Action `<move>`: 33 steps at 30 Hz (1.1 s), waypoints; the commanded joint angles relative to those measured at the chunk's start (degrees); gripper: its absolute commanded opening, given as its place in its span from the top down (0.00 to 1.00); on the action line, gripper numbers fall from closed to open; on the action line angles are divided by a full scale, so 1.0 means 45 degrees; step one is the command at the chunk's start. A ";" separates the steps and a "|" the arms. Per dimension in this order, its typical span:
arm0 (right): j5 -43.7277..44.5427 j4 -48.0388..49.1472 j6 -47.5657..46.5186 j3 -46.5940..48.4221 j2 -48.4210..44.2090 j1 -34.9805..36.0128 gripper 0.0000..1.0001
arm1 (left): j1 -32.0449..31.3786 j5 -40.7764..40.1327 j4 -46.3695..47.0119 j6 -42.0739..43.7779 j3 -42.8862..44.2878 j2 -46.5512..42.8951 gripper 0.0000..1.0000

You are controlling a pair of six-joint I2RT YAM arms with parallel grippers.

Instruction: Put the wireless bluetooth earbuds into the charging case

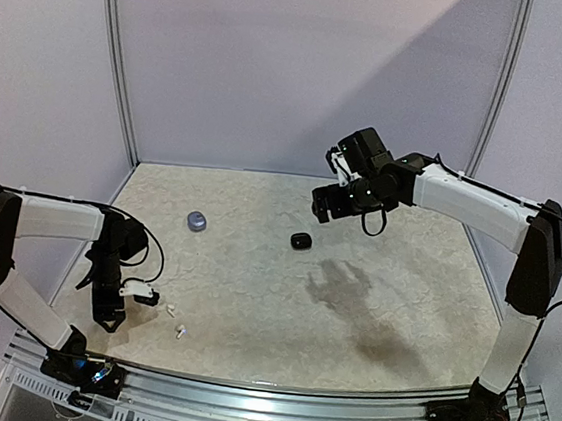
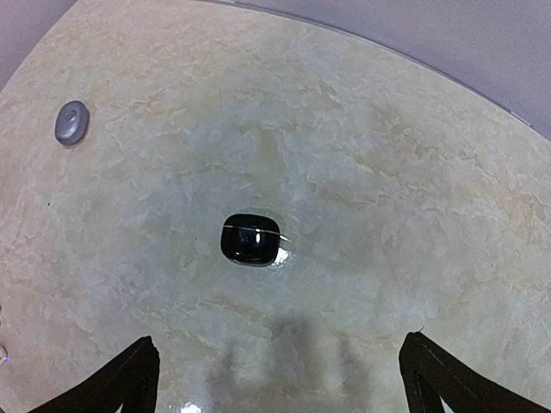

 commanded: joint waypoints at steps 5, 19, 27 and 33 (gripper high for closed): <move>0.0360 -0.0224 0.0128 -0.0346 -0.0437 -0.0027 0.01 | -0.0599 -0.0466 0.0836 -0.0365 0.0270 0.0667 0.47; 0.1333 0.0445 0.0045 -0.1457 -0.1232 -0.0026 0.01 | -0.0632 0.0207 -0.0230 0.0829 0.2923 0.0773 0.91; 0.2728 -0.1342 0.2059 -0.2487 -0.2393 -0.0023 0.01 | -0.3394 0.1790 0.1225 0.1612 0.7679 0.3385 0.94; 0.2856 -0.2737 0.4544 -0.4818 -0.4317 -0.0027 0.01 | -0.5835 0.2589 0.1237 0.1680 1.1320 0.7117 0.96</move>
